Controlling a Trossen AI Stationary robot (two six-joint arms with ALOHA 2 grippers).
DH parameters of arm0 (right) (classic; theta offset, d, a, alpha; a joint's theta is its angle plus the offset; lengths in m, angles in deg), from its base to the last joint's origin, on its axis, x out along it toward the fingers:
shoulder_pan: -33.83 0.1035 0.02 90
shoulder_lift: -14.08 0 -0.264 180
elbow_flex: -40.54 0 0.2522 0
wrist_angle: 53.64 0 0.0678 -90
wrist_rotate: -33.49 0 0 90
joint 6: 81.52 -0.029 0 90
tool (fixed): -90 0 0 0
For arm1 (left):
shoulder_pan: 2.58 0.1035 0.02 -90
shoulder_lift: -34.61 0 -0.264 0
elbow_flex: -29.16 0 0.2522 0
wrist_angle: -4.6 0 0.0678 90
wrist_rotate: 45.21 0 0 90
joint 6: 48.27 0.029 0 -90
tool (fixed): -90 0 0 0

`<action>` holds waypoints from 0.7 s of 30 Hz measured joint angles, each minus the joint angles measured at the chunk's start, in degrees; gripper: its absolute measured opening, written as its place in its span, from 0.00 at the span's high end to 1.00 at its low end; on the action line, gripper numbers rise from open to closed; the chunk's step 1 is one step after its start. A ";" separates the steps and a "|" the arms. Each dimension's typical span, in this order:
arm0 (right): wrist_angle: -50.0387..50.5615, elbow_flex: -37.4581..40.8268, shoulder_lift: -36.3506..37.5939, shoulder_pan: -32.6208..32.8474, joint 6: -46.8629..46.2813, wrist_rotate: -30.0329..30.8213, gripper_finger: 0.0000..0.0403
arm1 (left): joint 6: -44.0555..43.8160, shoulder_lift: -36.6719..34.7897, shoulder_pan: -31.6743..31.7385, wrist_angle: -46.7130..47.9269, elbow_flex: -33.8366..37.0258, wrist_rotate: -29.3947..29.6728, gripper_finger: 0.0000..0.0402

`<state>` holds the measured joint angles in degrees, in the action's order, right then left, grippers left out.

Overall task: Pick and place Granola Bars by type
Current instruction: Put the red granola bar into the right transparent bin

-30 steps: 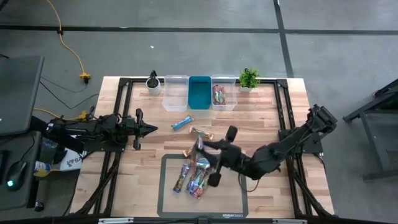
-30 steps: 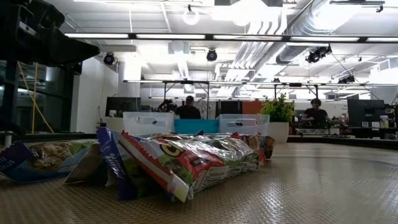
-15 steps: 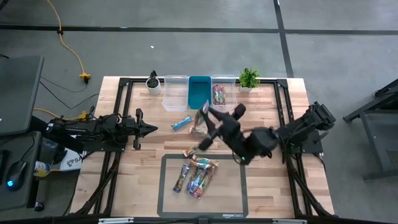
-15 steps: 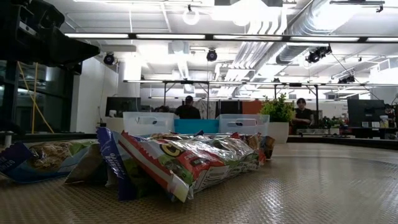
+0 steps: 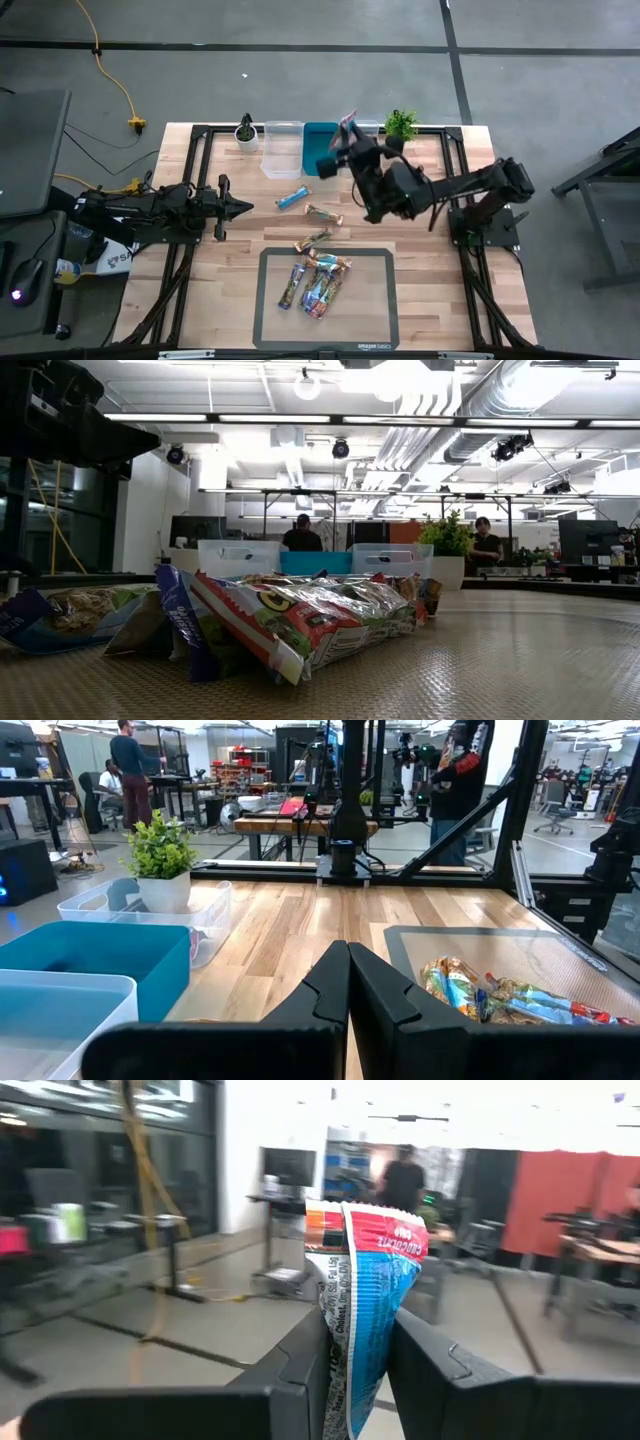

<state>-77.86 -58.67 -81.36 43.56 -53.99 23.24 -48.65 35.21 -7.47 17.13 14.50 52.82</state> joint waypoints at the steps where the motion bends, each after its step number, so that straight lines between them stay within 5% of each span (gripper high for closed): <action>1: 0.00 0.00 0.00 -0.78 0.00 0.58 0.81 | 0.02 0.00 -0.02 0.00 0.02 0.00 1.00; 21: 2.72 0.00 0.00 -13.73 1.90 9.34 0.81 | 0.01 0.01 0.00 0.00 0.00 0.00 1.00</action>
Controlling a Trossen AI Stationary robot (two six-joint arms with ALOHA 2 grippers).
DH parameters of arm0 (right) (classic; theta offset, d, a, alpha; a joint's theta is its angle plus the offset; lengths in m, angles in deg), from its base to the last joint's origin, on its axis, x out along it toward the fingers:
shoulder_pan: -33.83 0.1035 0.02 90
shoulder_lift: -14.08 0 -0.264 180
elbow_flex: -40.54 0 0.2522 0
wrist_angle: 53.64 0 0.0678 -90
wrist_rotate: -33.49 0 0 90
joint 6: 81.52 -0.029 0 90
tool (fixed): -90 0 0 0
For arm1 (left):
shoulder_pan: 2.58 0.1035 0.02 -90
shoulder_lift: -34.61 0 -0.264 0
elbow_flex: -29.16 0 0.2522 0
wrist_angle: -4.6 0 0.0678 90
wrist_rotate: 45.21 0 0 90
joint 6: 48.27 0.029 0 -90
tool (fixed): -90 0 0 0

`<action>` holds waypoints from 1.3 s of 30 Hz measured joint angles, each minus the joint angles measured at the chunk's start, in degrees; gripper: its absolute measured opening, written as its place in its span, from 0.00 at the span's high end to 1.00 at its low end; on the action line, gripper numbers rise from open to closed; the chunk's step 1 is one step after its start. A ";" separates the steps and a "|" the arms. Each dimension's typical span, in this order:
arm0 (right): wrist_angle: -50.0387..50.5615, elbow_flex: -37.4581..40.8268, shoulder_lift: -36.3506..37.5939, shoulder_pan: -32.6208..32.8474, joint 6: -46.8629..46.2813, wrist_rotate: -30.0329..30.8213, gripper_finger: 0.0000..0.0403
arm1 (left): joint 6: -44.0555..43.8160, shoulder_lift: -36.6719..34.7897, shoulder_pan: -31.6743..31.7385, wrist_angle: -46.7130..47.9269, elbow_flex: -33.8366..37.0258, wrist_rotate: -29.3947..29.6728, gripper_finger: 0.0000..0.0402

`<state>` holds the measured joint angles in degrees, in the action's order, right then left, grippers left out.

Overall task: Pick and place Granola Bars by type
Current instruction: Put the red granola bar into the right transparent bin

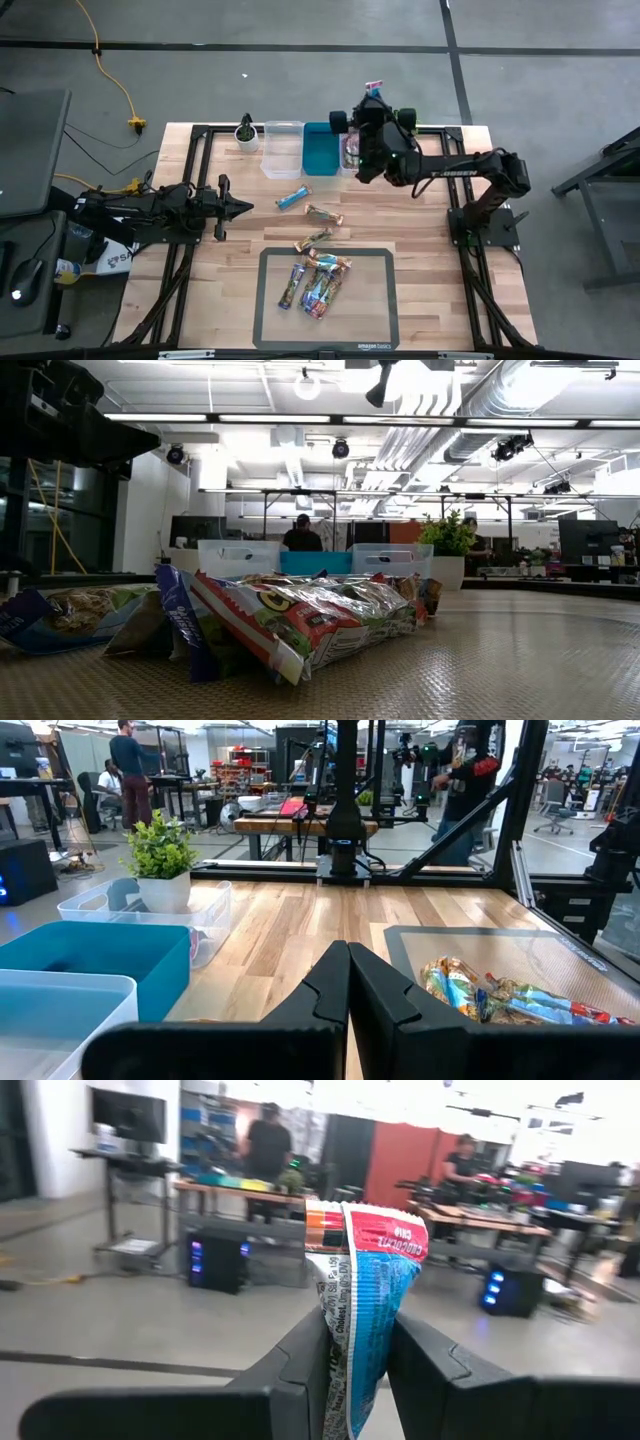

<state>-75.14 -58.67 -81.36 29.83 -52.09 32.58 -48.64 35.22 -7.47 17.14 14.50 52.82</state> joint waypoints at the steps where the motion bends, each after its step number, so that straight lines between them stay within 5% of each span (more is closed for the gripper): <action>1: 0.03 0.00 0.00 -0.42 0.37 0.56 0.81 | -0.01 -0.01 -0.01 -0.01 0.00 0.00 1.00; 14: 0.40 0.00 -0.02 -2.87 0.68 0.95 0.81 | 0.00 -0.01 0.00 -0.01 0.01 0.00 1.00; 39: 2.87 0.02 -8.52 1.57 -15.51 -2.65 0.81 | 0.01 -0.01 -0.02 -0.01 0.00 0.00 1.00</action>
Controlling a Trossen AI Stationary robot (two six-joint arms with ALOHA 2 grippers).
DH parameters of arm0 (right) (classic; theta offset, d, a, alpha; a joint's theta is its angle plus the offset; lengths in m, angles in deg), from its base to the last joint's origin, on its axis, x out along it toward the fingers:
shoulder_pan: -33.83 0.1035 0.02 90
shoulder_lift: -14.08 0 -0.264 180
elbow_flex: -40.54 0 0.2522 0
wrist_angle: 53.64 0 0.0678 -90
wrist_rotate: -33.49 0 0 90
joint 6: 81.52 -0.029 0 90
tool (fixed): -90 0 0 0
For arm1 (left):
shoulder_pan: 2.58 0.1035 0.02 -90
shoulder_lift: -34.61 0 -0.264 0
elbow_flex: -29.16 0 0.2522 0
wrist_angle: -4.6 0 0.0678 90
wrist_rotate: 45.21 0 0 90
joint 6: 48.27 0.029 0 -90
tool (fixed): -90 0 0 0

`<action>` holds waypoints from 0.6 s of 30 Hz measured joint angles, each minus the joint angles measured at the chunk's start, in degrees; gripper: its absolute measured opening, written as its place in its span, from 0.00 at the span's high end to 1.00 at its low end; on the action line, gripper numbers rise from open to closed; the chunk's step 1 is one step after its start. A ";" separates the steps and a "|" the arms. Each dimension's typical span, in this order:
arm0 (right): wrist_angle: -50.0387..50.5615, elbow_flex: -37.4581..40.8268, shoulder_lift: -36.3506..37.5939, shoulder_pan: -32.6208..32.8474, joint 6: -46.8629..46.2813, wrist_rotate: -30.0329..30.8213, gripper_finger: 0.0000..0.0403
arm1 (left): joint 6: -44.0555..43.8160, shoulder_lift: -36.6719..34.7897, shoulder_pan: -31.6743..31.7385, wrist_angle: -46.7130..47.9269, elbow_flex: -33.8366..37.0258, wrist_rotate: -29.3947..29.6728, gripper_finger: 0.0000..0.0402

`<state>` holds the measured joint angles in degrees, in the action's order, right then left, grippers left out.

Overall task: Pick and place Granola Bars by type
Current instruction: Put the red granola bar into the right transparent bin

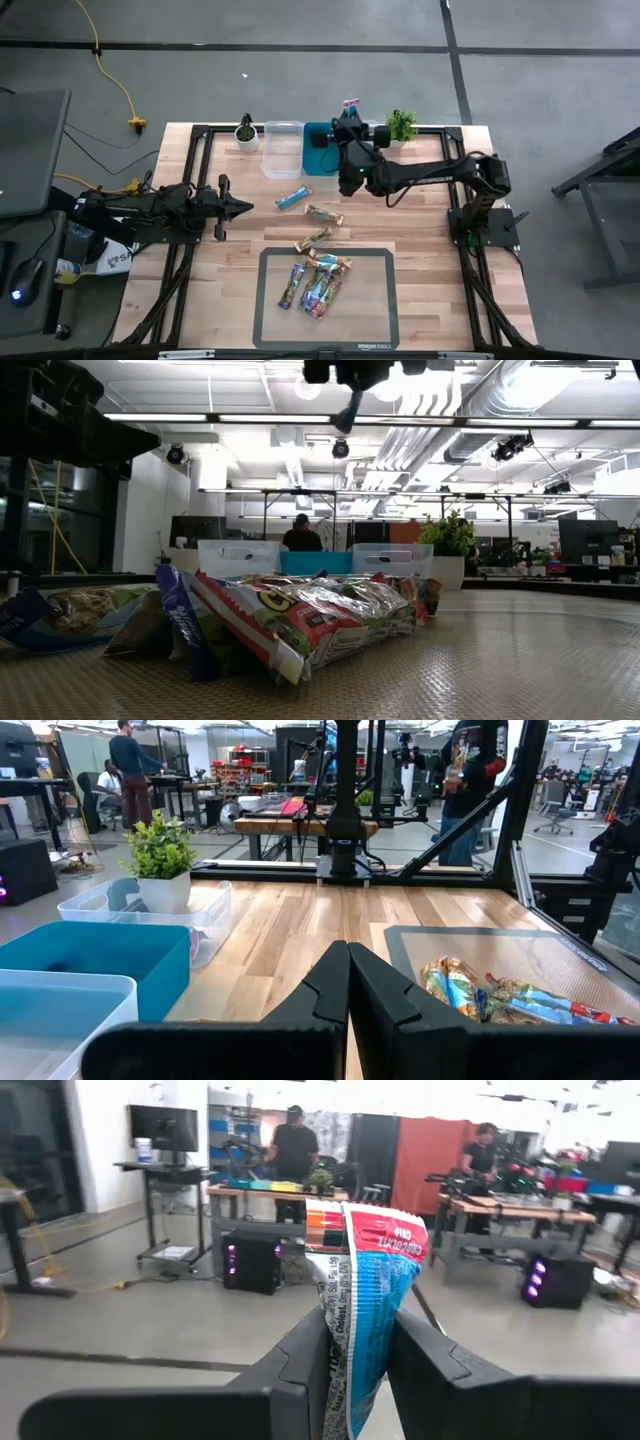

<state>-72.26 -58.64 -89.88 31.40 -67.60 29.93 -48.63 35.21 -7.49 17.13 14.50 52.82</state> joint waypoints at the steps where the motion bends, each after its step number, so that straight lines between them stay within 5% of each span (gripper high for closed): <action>1: 0.70 0.00 -0.10 -0.02 -0.01 -0.70 0.81 | 0.00 0.00 0.00 0.00 0.02 0.00 1.00; 11: 1.31 0.00 0.04 -1.82 13.25 3.57 0.81 | -0.01 0.00 0.02 0.00 0.01 -0.01 1.00; 18: -0.65 0.00 0.04 -4.05 12.02 3.55 0.81 | -0.01 0.00 0.01 0.01 0.02 0.00 1.00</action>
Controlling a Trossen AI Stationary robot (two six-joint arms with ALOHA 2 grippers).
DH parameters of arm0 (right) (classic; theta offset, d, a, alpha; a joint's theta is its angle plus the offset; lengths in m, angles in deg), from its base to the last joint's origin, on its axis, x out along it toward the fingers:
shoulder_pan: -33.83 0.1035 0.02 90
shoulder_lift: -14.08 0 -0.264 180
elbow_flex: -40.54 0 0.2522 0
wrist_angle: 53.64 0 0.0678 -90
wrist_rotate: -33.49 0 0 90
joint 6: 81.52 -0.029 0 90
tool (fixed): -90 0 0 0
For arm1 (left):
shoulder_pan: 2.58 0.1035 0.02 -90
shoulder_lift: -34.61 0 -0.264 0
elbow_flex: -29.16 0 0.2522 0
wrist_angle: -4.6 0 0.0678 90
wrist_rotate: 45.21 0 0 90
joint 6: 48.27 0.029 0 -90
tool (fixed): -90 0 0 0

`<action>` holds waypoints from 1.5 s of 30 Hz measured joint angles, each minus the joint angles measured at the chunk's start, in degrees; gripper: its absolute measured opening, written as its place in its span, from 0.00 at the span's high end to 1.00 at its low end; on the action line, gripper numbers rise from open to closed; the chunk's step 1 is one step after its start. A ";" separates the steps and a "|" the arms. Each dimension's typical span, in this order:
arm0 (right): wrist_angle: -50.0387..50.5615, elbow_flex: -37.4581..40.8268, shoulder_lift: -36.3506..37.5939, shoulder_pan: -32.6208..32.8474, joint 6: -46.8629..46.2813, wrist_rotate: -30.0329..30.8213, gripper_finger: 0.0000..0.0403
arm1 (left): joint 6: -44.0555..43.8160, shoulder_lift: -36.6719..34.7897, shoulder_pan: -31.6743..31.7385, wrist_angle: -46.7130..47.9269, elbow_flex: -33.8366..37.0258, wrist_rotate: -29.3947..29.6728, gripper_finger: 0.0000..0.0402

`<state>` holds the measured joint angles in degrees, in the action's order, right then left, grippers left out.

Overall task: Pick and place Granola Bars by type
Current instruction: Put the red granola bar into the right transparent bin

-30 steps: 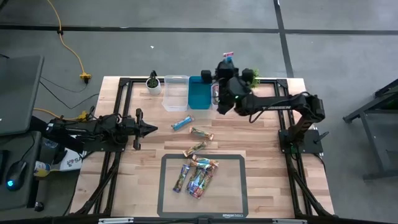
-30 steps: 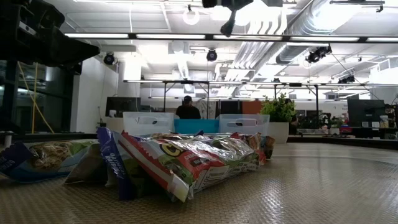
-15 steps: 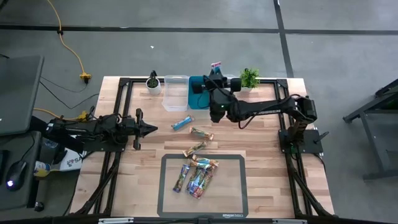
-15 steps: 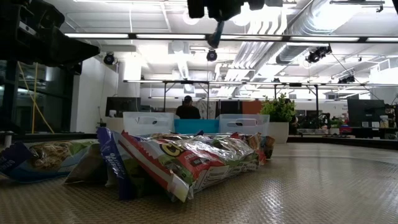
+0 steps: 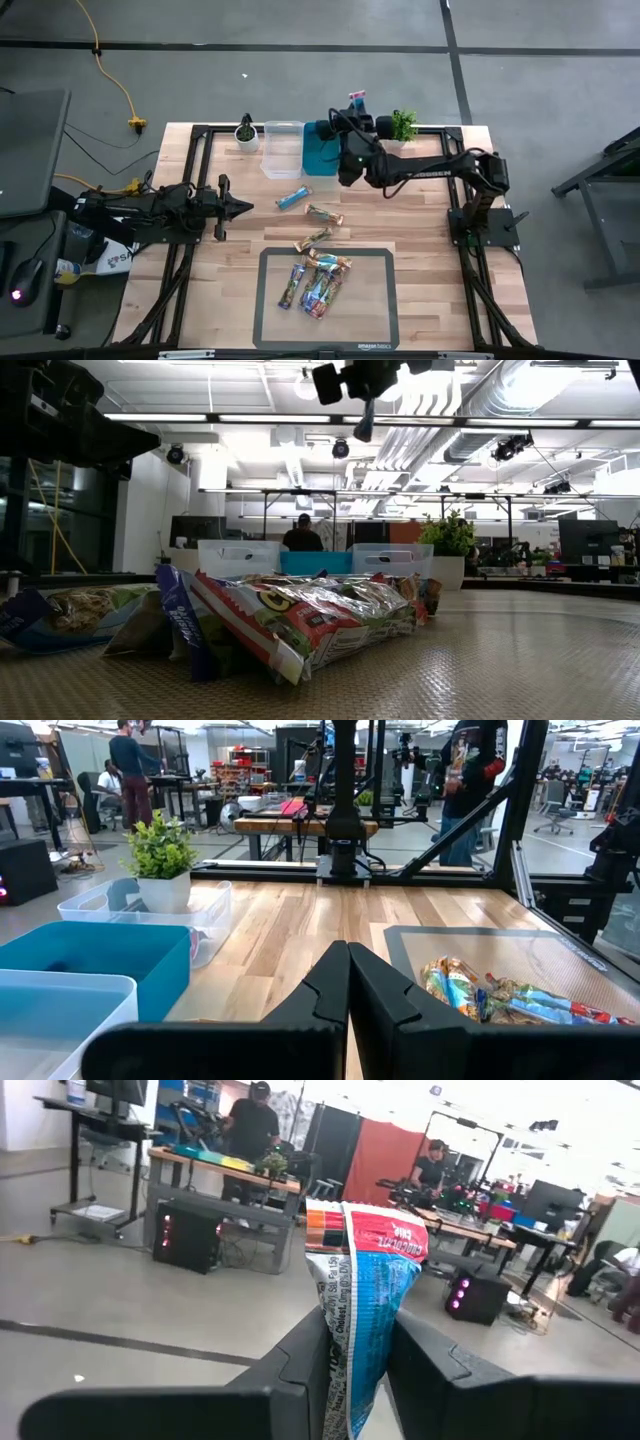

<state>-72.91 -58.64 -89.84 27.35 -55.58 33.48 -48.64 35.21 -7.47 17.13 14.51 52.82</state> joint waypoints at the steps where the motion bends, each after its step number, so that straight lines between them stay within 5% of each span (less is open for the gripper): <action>1: 0.03 0.00 0.00 -0.37 0.01 0.01 0.81 | 0.01 0.00 0.00 -0.01 0.00 0.00 1.00; 13: 0.21 0.00 0.04 -3.22 -2.96 0.01 0.81 | -0.01 0.01 0.00 -0.01 0.00 0.02 1.00; 30: 2.38 0.00 -2.62 3.59 -18.61 -0.23 0.81 | 0.01 0.01 0.00 0.02 -0.02 0.04 1.00; 34: 3.00 0.00 -2.62 4.81 -25.16 -7.35 0.81 | 0.00 0.01 -0.02 -0.01 0.00 0.04 1.00; 42: 25.56 0.00 -2.65 2.55 -56.66 -43.52 0.81 | -0.01 0.00 -0.02 0.00 0.00 0.02 1.00; 45: 35.35 0.00 -2.69 2.27 -63.26 -48.99 0.81 | 0.01 0.00 -0.02 -0.01 -0.01 0.02 1.00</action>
<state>-37.56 -58.64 -92.53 29.62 -118.85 -15.51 -48.63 35.21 -7.49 17.13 14.50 52.84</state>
